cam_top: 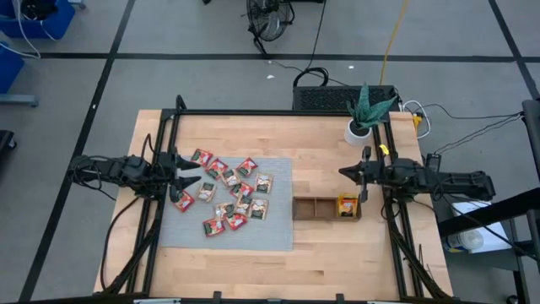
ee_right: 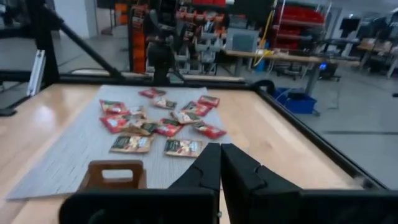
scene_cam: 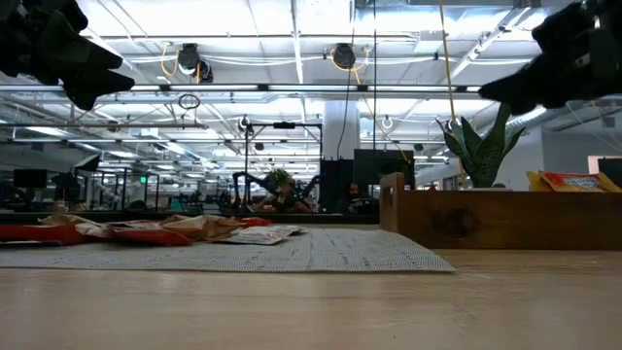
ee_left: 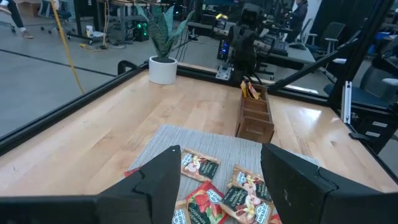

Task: Pick & Place Tea
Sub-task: Put the red tea bag into the middle section of the wooden organizer

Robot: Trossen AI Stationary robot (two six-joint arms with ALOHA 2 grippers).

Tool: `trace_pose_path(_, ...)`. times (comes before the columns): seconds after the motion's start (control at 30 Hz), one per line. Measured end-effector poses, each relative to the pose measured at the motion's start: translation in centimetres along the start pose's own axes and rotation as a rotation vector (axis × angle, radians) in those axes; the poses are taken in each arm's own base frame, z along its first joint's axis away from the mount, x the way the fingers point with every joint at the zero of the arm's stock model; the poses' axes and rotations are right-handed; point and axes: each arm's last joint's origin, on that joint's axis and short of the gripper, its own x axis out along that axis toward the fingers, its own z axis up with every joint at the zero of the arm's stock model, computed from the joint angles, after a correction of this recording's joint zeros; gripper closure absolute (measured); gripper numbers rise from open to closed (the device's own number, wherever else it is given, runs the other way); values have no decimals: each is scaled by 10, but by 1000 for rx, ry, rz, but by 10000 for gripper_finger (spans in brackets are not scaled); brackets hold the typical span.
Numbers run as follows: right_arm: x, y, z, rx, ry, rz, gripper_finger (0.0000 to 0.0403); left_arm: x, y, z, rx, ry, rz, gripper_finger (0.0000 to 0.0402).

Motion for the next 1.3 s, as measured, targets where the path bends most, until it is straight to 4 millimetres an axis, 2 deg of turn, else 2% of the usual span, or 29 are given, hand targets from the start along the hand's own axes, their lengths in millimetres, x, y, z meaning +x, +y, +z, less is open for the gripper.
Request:
trace_pose_path(0.1, 3, 1, -14, 5, -57, -5, 403, 0, 0, 0, 0, 0, 0, 178)
trace_pose_path(0.2, 1, 1, -10, 11, -109, -6, 403, 0, 0, 0, 0, 0, 0, 178)
trace_pose_path(1.3, 1, 0, -13, 70, -88, -30, 403, 0, 0, 0, -23, 0, 0, 178)
